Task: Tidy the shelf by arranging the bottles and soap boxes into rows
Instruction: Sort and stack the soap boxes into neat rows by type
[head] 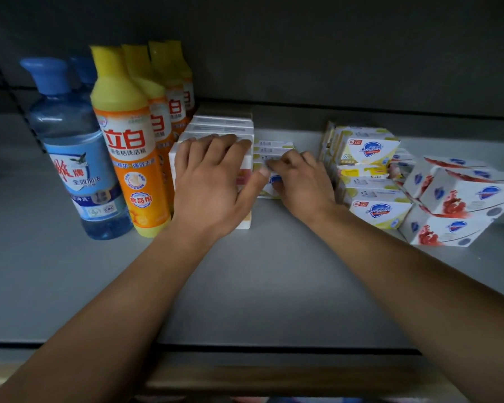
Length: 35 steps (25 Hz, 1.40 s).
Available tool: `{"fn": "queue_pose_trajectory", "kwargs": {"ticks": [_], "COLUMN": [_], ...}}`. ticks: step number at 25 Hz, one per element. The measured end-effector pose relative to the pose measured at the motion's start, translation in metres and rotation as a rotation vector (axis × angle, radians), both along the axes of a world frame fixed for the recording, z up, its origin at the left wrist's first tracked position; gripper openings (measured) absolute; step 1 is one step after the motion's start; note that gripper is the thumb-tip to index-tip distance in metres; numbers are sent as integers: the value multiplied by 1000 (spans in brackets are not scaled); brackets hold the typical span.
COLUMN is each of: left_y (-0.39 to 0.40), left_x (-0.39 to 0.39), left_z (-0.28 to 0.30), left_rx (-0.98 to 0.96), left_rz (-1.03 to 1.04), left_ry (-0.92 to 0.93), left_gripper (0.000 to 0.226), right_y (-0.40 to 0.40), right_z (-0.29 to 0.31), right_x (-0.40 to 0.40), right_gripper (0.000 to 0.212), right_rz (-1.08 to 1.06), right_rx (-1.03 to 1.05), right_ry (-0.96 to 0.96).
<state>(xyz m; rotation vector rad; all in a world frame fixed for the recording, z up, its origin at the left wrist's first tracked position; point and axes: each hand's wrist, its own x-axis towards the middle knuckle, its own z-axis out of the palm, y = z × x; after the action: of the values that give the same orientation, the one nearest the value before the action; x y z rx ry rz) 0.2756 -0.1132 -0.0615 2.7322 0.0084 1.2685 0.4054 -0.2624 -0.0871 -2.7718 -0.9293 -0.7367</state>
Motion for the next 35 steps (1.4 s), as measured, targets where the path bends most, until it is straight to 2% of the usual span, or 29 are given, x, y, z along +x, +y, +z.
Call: {"fn": "queue_pose_trajectory", "kwargs": {"ticks": [4,6,8,11,13,19,20,22,24,25,28,29,32,35], "left_y": [-1,-1,0,-1,-1,0,-2,-9,-23,-32,-46,-46,-39,-31], "left_x": [0,-1,-1,-1,0,-7,-11,-23,-41,-50,-67,-69,-70,-70], "left_z": [-1,-1,-1,-1,-1,10,14,19,13,7,-12,-17,-18,-19], "left_rx": [19,14,18,24,29,43,26,-45,-211,-339,-770,-903,-1262,-1599], "left_rz": [-1,-9,-7,11,13,19,6,-92,-276,-386,-650,-717,-725,-631], "left_ry": [-12,-19,-17,3,16,132,138,37,-53,1,321,359,308,325], "left_gripper": [61,60,58,57,57,60,59,54,51,50,42,37,20,11], "right_y": [-5,-25,-60,-106,-117,-112,-110,-106,-99,-94,-79,-75,-73,-72], "right_z": [18,27,30,23,12,12,16,26,37,40,43,42,31,13], "right_x": [-13,-27,-37,-50,-58,-85,-89,-101,-117,-124,-141,-146,-150,-152], "right_gripper": [52,49,47,59,65,59,56,54,52,50,43,42,57,74], "right_rz": [33,60,-16,-289,-343,-203,-176,-86,35,88,238,273,328,397], "right_rx": [-16,125,216,30,-108,-138,-85,140,375,435,521,537,575,675], "right_ry": [33,6,-38,106,187,72,88,212,378,427,470,456,393,568]}}
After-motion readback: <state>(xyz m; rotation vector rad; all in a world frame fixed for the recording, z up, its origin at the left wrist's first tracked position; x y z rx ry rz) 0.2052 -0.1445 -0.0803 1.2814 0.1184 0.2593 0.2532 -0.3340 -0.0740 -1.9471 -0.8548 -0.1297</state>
